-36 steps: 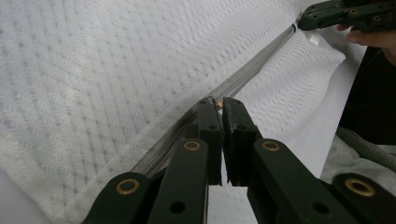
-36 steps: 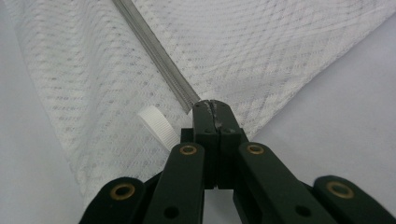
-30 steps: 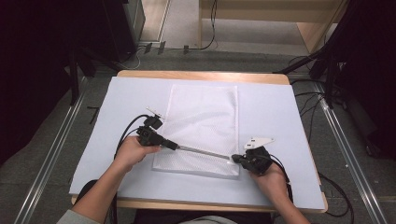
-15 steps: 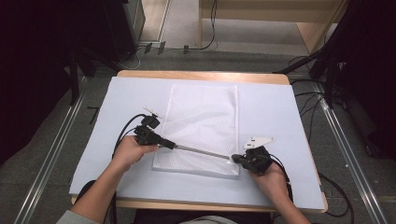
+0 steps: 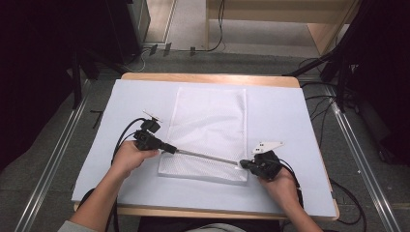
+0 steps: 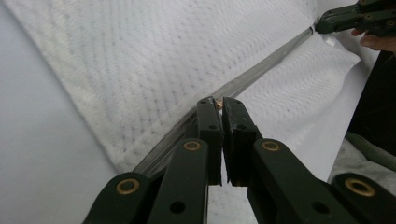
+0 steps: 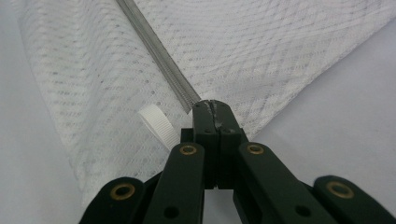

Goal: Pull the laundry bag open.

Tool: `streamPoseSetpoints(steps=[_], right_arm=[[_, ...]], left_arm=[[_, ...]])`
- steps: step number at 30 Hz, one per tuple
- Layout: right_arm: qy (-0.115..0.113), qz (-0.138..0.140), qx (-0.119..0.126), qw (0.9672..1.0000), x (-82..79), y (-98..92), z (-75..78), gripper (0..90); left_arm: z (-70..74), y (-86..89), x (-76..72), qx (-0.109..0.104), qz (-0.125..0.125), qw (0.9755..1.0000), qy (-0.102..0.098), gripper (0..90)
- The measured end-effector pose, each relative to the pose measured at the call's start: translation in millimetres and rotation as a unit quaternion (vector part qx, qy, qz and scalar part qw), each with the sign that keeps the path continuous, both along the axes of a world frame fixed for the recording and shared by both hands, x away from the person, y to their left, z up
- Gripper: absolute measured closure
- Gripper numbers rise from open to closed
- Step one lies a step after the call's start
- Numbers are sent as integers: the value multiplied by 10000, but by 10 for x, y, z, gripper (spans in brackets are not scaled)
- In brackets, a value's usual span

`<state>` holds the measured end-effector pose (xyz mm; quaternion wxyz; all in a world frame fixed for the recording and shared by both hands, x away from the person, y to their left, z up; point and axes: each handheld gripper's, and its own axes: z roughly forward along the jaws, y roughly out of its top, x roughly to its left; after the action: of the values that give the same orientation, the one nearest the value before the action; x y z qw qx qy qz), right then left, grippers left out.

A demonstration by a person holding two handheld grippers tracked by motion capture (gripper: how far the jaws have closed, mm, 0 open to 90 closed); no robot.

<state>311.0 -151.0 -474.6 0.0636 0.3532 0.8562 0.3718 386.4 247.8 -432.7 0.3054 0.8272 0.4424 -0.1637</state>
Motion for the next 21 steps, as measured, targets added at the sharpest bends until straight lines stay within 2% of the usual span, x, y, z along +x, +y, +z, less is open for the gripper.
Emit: streamPoseSetpoints(steps=[2,7,8,9,10,11,12,13,15,17,19,21], right_arm=[[-6,12,-5,10000,3,0,0,900],[30,23,-2,10000,7,-2,3,900],[32,21,-3,10000,7,-1,3,900],[12,34,-14,10000,9,-2,3,900],[28,21,-11,10000,7,-1,4,900],[38,11,-1,10000,7,1,4,900],[39,18,-8,10000,8,0,5,900],[43,15,-4,10000,9,0,5,900],[38,23,2,10000,11,-2,3,900],[49,16,-9,10000,12,-2,5,900],[49,10,-22,10000,13,2,8,900],[56,14,-24,10000,15,1,9,900]], left_arm=[[-4,59,3,-116,-1,9999,57,883],[-7,58,-13,-69,-6,10000,55,883],[-4,63,-15,-5,16,10000,27,883],[2,81,-18,153,75,9998,-45,883],[-11,124,-3,50,96,9999,31,883],[-17,167,4,45,222,9997,41,883],[-15,212,8,201,262,9994,-48,883],[-21,254,10,113,276,9996,26,884],[-10,339,-3,318,482,9983,-104,884],[-13,428,1,273,564,9980,-54,883],[-20,435,-12,225,571,9981,-35,883],[-17,414,-19,344,513,9980,-100,883]])
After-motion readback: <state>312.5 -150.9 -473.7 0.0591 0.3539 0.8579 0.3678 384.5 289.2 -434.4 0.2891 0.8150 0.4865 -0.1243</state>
